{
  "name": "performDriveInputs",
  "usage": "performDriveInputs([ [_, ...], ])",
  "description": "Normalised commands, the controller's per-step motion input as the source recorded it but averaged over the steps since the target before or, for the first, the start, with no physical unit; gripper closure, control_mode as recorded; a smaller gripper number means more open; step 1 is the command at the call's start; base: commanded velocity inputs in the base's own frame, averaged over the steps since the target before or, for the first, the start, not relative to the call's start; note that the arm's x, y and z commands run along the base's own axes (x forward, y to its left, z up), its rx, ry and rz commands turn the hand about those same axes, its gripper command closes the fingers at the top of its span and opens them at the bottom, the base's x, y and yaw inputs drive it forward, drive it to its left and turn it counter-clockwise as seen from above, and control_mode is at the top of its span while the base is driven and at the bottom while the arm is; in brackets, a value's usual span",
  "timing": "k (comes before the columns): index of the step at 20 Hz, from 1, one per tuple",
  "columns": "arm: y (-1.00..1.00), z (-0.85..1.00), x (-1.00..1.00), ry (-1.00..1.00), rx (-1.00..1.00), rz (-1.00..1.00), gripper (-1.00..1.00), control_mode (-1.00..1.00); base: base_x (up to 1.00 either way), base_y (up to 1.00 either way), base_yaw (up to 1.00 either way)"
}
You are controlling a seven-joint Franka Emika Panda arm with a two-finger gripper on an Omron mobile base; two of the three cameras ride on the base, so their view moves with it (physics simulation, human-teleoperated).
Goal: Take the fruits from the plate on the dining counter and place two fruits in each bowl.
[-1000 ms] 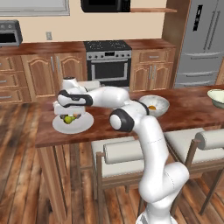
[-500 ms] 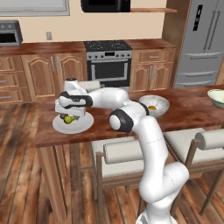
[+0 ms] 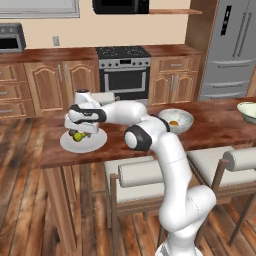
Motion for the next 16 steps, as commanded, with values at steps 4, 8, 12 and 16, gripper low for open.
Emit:
performDriveInputs([
  [4, -0.06, 0.00, 0.20, 0.00, 0.00, 0.00, -1.00, -1.00, 0.00, 0.00, 0.00],
  [8, 0.00, -0.01, 0.20, 0.00, 0.00, 0.00, -1.00, -1.00, 0.00, 0.00, 0.00],
  [12, 0.02, -0.17, 0.16, 0.00, 0.00, 0.00, -1.00, -1.00, 0.00, 0.00, 0.00],
  [16, 0.21, -0.27, 0.16, 0.00, 0.00, 0.00, -1.00, -1.00, 0.00, 0.00, 0.00],
])
